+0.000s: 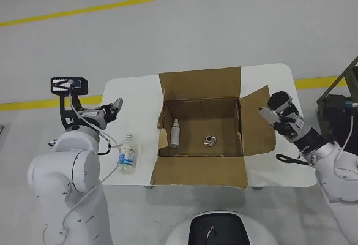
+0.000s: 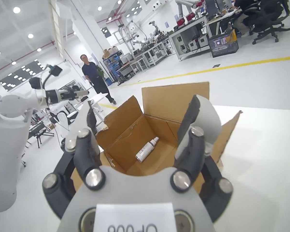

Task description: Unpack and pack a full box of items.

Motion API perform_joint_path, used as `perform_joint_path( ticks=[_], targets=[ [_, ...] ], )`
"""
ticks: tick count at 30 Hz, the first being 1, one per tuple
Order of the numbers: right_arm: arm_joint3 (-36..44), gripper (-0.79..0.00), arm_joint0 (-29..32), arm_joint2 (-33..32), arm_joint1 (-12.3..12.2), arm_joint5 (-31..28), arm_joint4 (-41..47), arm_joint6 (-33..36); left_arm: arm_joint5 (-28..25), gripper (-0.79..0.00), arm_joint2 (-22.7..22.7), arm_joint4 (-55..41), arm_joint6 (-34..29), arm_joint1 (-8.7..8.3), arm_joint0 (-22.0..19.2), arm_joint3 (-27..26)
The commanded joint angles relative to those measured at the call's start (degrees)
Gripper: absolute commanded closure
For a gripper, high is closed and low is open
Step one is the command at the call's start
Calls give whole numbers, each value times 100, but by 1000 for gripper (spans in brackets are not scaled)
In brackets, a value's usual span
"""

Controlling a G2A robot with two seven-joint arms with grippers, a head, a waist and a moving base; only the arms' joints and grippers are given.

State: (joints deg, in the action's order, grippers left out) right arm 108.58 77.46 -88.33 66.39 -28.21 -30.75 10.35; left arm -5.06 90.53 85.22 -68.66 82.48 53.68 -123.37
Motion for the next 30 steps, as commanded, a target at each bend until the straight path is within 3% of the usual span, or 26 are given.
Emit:
perform_joint_path(
  ticks=[1, 2, 5, 10, 17, 22, 30],
  targets=[
    [-15, -25, -73, 118, 7, 81, -233, 9, -89, -360, -90, -297, 21, -1, -31, -105],
    [-26, 0, -113, 186, 11, 122, -364, 22, -137, -326, -151, -444, 60, -1, -43, -144],
    [-102, 0, -201, 357, 22, 238, -703, 36, -155, -3, -366, -884, 100, 7, -60, -140],
    [-312, 0, -268, 519, 35, 412, -974, 49, -432, 0, -769, -1704, -34, 5, -22, -91],
    [-513, 0, -309, 581, 44, 582, -1071, 56, -750, 0, -1360, -1683, -41, -29, 103, 426],
    [-609, 0, -309, 573, 45, 721, -1076, 105, -868, 0, -1680, -1237, 73, -56, 84, 867],
    [-750, 0, -327, 560, 44, 799, -1044, 172, -905, 0, -1825, -454, 281, -111, 38, 1272]
  ],
)
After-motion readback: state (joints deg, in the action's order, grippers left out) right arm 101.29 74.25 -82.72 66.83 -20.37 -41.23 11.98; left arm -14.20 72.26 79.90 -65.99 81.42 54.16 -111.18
